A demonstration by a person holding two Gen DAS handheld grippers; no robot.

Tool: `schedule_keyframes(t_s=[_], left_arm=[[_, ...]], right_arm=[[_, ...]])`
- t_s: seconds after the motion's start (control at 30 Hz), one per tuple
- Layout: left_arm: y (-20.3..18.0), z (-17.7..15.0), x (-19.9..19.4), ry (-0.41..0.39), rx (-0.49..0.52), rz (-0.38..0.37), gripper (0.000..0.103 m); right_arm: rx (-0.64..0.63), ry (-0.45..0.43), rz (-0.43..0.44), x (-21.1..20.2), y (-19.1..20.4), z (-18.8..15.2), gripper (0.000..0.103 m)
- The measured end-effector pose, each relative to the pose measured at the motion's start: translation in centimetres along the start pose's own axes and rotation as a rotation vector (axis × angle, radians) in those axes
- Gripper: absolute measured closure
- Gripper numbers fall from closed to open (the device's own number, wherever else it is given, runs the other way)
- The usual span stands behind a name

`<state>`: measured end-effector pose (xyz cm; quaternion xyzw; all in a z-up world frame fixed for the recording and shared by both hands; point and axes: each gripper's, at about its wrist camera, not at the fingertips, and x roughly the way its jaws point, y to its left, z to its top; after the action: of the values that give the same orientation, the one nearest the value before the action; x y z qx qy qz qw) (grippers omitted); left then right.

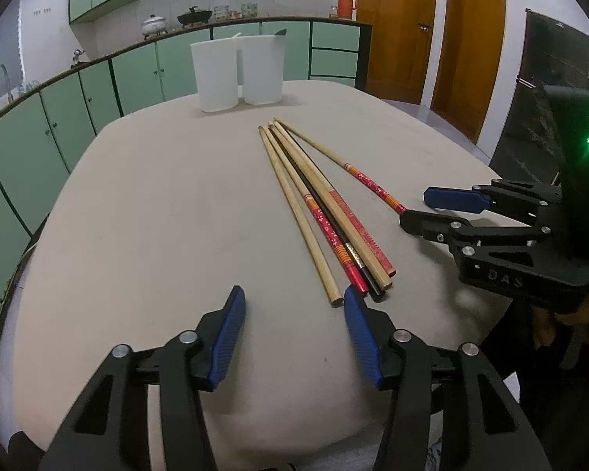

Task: Organize utensils
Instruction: 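Grasp a plain wooden chopstick with the left tool while the right tool grasps a red chopstick, then carry both held chopsticks to the cup holder and release them into it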

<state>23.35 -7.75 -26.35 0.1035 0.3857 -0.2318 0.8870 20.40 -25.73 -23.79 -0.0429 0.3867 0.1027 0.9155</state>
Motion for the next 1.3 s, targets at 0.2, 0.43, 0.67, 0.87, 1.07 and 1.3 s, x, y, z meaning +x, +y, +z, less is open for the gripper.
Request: schedule_keyframes(t_s=[0.2,0.43,0.67,0.87,1.07,1.3], left_arm=[[-0.6,0.5,0.7,-0.033,-0.008,0.007,0.085],[-0.4,0.7,-0.5,-0.095,-0.034,0.051,0.095],[0.1,0.1,-0.1,-0.067,-0.041,0.091,0.087],[-0.4,0.3,0.7,-0.046,-0.016,0.057,0.087],[0.9,0.6,0.6,-0.026,-0.093,0.016,0.096],[2.2,2.0,-2.4,-0.035,-0.182,0.011,0.096]], right_arm=[[-0.027,-0.034,-0.02,0.3,0.7,-0.1,0.091],[0.002,-0.033,-0.025,-0.3,0.2,-0.5,0.093],[0.008,-0.036,-0.032,-0.5,0.4,-0.9,0.091],[0.031,-0.028,-0.02,-0.5,0.2,-0.8,0.09],[0.039,-0.015,-0.008,-0.7,0.1,-0.5,0.098],[0.081,-0.05,0.007,-4.8,0.0,1.1,0.097]])
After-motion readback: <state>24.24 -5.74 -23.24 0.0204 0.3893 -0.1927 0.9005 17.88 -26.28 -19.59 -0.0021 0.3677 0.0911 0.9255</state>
